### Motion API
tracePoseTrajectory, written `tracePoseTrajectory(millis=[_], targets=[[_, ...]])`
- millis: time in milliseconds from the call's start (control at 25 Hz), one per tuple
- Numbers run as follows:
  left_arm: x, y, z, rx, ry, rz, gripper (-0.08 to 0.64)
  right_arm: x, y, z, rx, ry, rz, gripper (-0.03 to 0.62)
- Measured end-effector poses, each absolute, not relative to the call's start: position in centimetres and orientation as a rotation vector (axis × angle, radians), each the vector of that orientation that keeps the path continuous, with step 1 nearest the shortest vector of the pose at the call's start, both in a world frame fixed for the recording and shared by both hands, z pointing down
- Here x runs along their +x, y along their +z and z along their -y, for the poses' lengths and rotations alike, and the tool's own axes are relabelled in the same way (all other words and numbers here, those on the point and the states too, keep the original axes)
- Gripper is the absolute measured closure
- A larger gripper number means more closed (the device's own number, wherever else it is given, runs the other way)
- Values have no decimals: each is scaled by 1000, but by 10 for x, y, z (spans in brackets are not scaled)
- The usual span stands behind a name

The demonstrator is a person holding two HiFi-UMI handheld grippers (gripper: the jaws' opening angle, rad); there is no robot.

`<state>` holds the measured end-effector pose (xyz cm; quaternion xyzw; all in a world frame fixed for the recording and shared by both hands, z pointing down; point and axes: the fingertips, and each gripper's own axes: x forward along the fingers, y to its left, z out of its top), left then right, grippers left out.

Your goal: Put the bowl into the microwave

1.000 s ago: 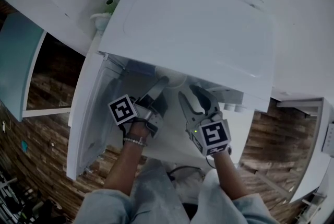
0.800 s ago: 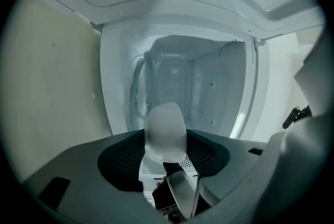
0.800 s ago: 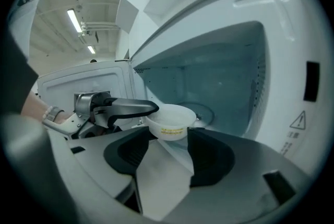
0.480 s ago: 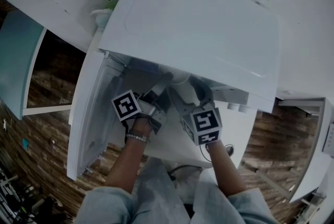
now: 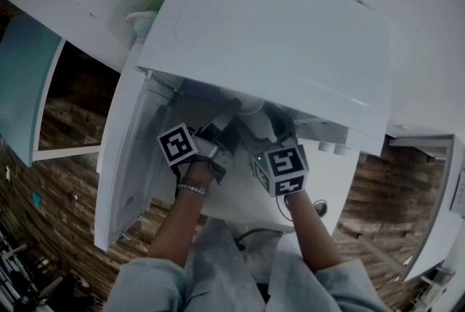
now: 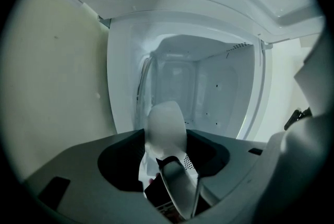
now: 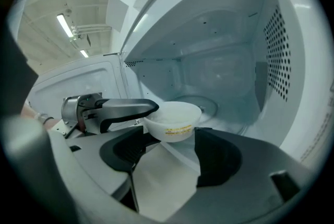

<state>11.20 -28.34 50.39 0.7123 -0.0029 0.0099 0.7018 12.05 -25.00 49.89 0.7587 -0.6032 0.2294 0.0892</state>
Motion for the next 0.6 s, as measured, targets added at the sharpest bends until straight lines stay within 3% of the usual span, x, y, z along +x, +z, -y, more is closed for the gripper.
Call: tracePoseTrajectory(millis=[600], targets=[[111, 504, 287, 1644, 92, 23, 322, 131, 506, 255, 2278, 664, 1707, 307]])
